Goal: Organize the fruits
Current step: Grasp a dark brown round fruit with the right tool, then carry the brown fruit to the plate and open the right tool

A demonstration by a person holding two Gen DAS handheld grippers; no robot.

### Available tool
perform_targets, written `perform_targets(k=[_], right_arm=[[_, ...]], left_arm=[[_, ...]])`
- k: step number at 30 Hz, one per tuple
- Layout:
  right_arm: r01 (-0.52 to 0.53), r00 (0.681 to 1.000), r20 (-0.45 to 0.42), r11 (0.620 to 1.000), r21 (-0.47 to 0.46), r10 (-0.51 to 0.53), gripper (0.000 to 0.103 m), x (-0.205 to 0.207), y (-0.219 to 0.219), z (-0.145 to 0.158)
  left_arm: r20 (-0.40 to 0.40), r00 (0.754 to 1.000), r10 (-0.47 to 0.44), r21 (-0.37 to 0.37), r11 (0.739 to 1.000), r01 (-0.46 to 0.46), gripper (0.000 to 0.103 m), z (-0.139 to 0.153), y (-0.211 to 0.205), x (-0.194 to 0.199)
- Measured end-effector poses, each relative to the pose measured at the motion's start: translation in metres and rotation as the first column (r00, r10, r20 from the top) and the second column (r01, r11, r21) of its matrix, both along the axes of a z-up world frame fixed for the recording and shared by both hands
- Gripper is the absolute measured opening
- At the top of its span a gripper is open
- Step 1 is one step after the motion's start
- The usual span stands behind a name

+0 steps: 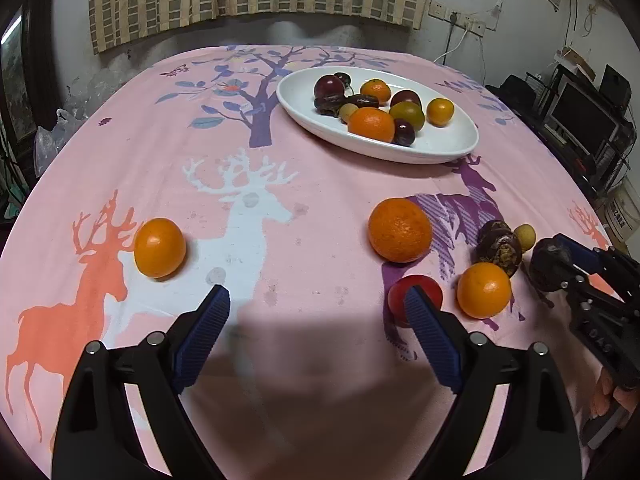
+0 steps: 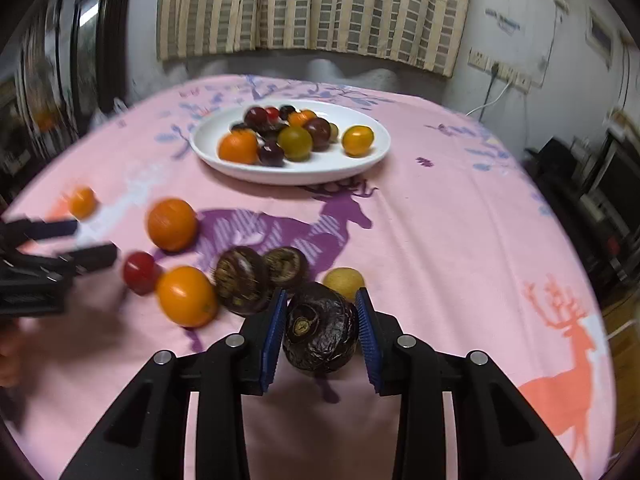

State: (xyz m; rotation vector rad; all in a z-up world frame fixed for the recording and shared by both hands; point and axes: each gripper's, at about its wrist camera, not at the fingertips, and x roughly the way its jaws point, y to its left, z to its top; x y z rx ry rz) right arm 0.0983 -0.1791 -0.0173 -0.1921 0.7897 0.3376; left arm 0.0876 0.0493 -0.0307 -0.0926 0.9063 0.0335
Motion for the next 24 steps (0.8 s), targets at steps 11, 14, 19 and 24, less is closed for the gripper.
perform_targets(k=[11, 14, 19, 24], right_arm=[[-0.091, 0.98, -0.139, 0.945, 0.313, 0.141, 0.036, -0.002, -0.003, 0.0], [-0.125, 0.975, -0.134, 0.935, 0.332, 0.178, 0.036, -0.007, 0.002, 0.002], [-0.141, 0.972, -0.129, 0.924, 0.355, 0.198, 0.036, -0.01, 0.002, 0.007], [-0.161, 0.97, -0.116, 0.922, 0.353, 0.214, 0.036, -0.014, 0.004, 0.01]], left_arm=[[0.007, 0.998, 0.068, 0.06, 0.996, -0.069, 0.083, 0.015, 0.033, 0.003], [-0.003, 1.0, 0.031, 0.061, 0.998, -0.03, 0.072, 0.004, 0.037, 0.016], [-0.03, 0.998, 0.055, 0.051, 0.997, -0.054, 0.062, -0.013, 0.047, 0.031], [-0.041, 0.997, 0.06, 0.061, 0.996, -0.058, 0.044, -0.017, 0.056, 0.036]])
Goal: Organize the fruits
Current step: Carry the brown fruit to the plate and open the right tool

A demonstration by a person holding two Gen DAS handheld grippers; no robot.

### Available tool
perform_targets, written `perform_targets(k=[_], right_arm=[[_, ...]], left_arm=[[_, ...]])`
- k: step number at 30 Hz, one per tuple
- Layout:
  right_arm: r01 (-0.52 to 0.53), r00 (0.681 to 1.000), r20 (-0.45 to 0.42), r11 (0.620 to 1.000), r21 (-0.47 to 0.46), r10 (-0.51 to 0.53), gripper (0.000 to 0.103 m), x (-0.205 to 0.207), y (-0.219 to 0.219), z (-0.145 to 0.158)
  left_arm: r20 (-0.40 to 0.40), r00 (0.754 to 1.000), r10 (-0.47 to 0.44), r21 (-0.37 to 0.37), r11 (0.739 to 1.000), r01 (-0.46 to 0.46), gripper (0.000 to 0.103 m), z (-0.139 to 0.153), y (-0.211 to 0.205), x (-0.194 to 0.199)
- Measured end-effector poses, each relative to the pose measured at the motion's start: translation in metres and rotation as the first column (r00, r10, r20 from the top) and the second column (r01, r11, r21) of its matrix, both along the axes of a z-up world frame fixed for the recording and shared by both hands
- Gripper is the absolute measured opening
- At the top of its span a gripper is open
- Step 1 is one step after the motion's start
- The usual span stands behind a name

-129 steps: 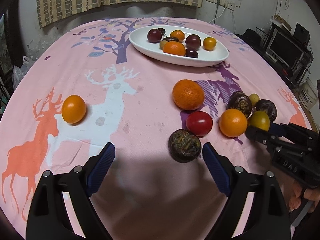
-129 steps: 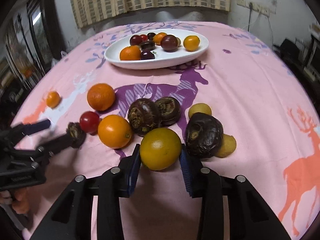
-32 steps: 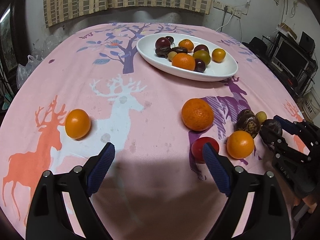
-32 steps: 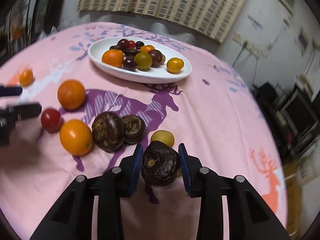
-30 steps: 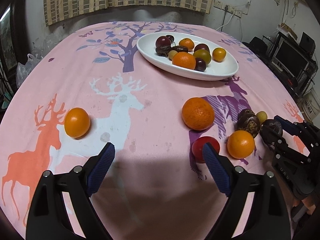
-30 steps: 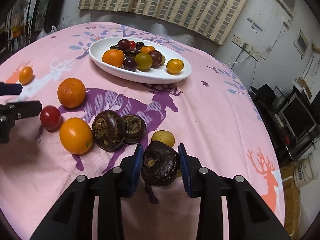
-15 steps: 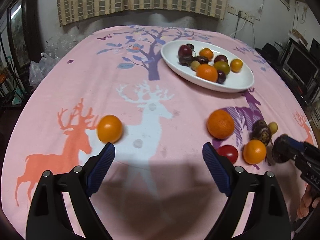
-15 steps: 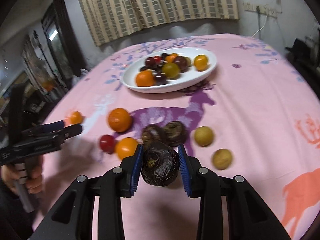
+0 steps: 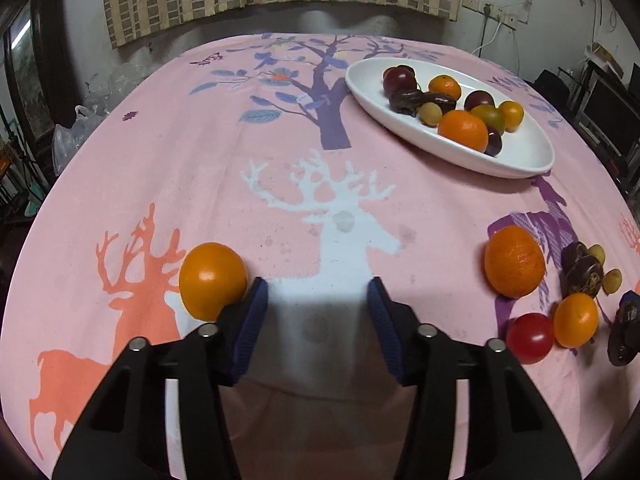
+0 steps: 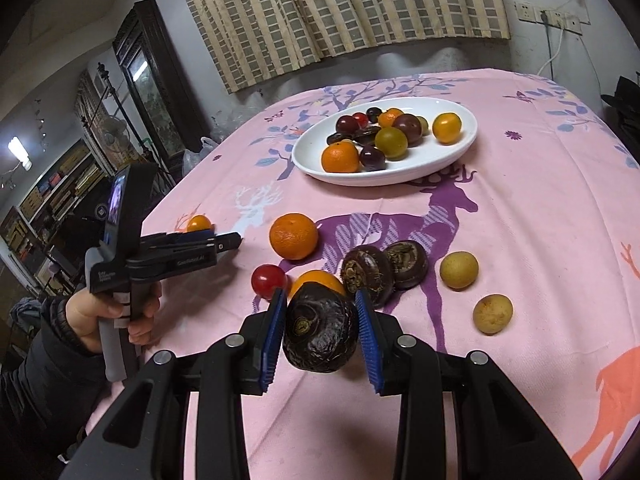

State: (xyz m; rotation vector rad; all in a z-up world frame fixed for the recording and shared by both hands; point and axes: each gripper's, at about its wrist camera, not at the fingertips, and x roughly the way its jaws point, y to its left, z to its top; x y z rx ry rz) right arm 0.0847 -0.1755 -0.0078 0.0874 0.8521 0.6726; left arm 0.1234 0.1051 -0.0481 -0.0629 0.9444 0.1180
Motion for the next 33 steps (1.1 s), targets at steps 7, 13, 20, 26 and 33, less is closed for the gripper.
perform_targets(k=[7, 13, 20, 26, 33], right_arm=[[0.015, 1.0, 0.005, 1.0, 0.0, -0.015, 0.036, 0.001, -0.003, -0.001], [0.032, 0.999, 0.011, 0.999, 0.021, -0.032, 0.036, 0.002, -0.005, -0.002], [0.067, 0.998, -0.001, 0.991, 0.112, -0.068, 0.036, 0.023, -0.01, 0.024], [0.094, 0.995, 0.022, 0.993, 0.069, -0.096, 0.036, 0.079, 0.006, 0.047], [0.178, 0.984, -0.03, 0.984, 0.01, -0.177, 0.036, 0.147, 0.015, 0.031]], left_arm=[[0.012, 0.999, 0.034, 0.007, 0.999, -0.034, 0.0, 0.009, 0.009, -0.008], [0.077, 0.996, -0.048, 0.018, 0.999, 0.047, 0.0, 0.037, -0.02, -0.017], [0.12, 0.979, -0.165, -0.032, 0.985, 0.17, 0.0, 0.076, -0.056, 0.005], [0.142, 0.972, -0.185, -0.009, 0.982, 0.188, 0.0, 0.097, -0.074, 0.05], [0.11, 0.987, -0.121, 0.091, 0.99, 0.111, 0.0, 0.083, -0.079, 0.119]])
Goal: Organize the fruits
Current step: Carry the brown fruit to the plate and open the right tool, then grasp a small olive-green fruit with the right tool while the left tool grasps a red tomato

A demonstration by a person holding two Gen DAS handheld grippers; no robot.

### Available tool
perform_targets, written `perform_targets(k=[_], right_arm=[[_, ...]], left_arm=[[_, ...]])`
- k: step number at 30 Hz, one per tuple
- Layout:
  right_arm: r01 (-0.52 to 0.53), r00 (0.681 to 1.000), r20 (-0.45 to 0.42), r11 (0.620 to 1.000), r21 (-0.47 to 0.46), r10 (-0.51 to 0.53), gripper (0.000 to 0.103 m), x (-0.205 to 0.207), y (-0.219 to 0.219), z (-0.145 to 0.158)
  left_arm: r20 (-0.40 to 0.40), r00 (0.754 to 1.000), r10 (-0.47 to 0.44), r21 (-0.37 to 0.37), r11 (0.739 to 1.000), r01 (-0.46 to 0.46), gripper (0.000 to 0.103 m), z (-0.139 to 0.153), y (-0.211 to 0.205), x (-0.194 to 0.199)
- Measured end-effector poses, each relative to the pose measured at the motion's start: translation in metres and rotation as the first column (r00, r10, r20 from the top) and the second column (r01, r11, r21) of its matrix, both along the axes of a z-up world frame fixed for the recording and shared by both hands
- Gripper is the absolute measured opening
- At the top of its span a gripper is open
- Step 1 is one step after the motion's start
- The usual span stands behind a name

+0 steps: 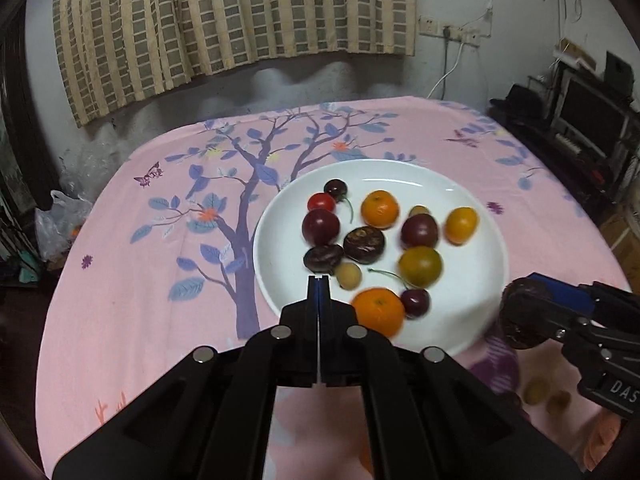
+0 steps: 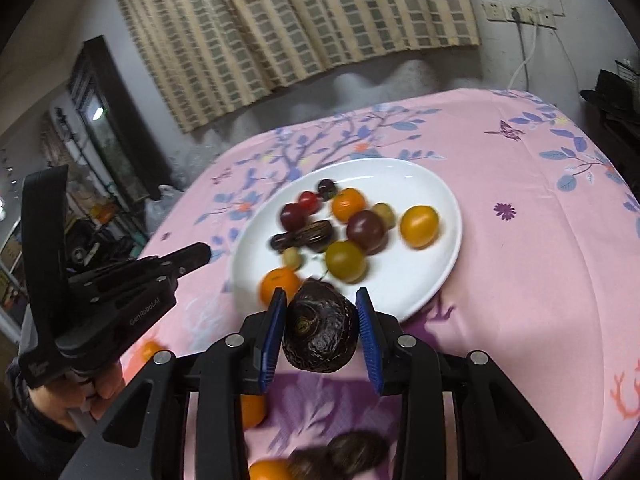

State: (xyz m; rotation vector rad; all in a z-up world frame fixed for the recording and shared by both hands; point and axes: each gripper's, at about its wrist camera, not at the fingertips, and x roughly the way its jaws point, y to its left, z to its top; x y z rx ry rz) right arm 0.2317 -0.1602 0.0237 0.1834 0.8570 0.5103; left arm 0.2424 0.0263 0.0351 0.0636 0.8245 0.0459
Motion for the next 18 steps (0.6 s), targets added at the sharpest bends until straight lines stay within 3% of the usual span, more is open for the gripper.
perform_targets(k=[6, 8, 10, 15, 18], right_arm=[[0.029, 0.998, -0.054, 0.998, -0.059, -0.032, 0.038, 0.025, 0.01, -0.021], [0.04, 0.997, -0.062, 0.997, -0.069, -0.044, 0.054, 0.027, 0.011, -0.026], [0.05, 0.997, -0.055, 0.998, -0.046, -0.053, 0.058, 0.023, 0.007, -0.024], [0.053, 0.998, -0.043, 0.999, 0.002, -0.052, 0.058, 0.001, -0.015, -0.018], [0.064, 0.997, -0.032, 0.998, 0.016, -0.063, 0.059, -0.015, -0.032, -0.014]], left_arm=[[-0.065, 0.996, 0.055, -0.003, 0.998, -0.055, 0.004, -0.03, 0.003, 0.033], [-0.095, 0.992, 0.085, -0.016, 0.996, -0.087, 0.034, -0.038, 0.006, 0.035], [-0.067, 0.991, 0.117, -0.015, 0.993, -0.118, 0.051, -0.035, 0.009, 0.028], [-0.044, 0.993, 0.11, -0.048, 0.993, -0.112, 0.057, -0.019, 0.018, 0.002], [-0.025, 0.994, 0.103, -0.064, 0.992, -0.105, 0.067, -0.01, 0.022, -0.023]])
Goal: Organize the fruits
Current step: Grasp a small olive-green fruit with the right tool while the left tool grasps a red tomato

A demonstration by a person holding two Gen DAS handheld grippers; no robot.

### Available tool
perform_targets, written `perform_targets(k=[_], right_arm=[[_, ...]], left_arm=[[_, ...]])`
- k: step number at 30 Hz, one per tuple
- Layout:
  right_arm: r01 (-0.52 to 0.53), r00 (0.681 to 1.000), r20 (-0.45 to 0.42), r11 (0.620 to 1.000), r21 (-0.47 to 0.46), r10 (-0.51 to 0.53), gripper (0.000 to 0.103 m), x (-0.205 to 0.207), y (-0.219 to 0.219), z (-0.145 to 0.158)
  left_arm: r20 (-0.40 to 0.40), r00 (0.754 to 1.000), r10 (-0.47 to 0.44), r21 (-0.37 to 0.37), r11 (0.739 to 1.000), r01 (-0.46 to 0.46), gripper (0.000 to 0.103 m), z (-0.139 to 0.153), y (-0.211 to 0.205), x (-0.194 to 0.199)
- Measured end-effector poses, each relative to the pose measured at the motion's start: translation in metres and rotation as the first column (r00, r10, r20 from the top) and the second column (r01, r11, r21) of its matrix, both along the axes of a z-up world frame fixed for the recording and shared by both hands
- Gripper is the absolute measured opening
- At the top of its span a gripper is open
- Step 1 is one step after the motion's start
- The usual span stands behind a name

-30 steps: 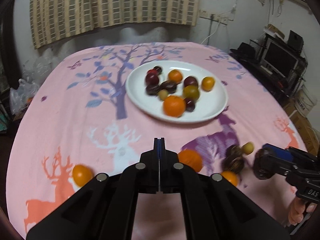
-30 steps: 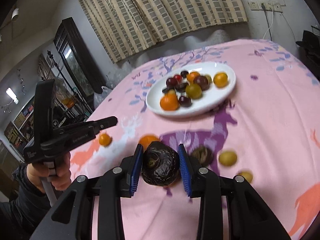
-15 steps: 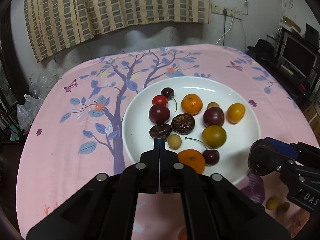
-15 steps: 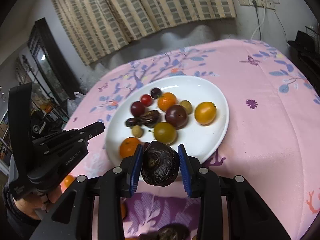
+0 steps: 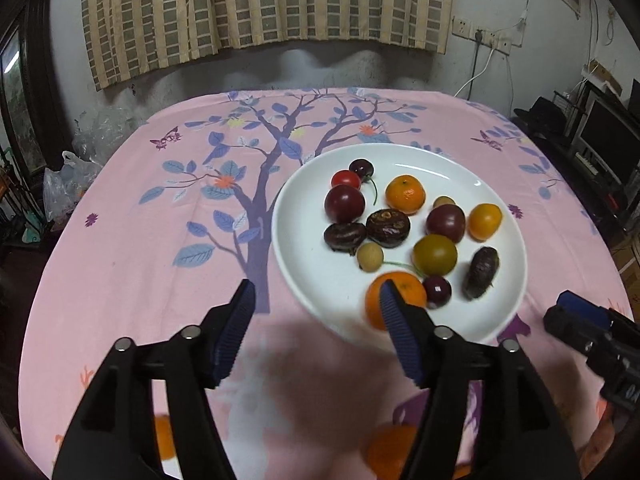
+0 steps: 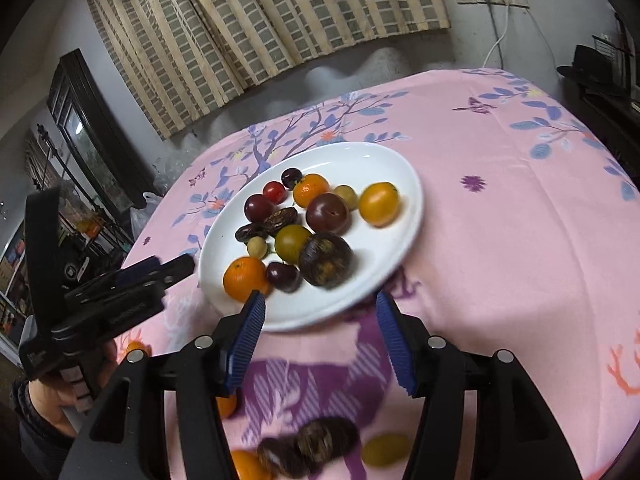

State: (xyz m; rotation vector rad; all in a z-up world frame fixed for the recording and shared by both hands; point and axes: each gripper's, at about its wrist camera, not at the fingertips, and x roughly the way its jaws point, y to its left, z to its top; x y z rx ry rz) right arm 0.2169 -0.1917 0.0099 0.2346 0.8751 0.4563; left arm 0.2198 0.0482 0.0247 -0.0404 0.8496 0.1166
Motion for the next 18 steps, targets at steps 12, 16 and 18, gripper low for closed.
perform_targets(k=[12, 16, 18], right_arm=[[0.015, 1.0, 0.022, 1.0, 0.014, -0.016, 0.064, -0.079, -0.043, -0.001], [0.013, 0.999, 0.03, 1.0, 0.016, -0.013, 0.067, -0.097, -0.047, -0.003], [0.02, 0.999, 0.032, 1.0, 0.02, -0.021, 0.068, -0.104, -0.05, -0.006]], left_arm=[[0.038, 0.998, -0.045, -0.045, 0.998, 0.047, 0.071, -0.002, 0.01, -0.119], [0.042, 0.999, -0.018, -0.055, 0.998, 0.02, 0.071, -0.006, 0.008, -0.142], [0.042, 0.999, -0.003, -0.039, 0.999, 0.004, 0.071, -0.01, -0.001, -0.149]])
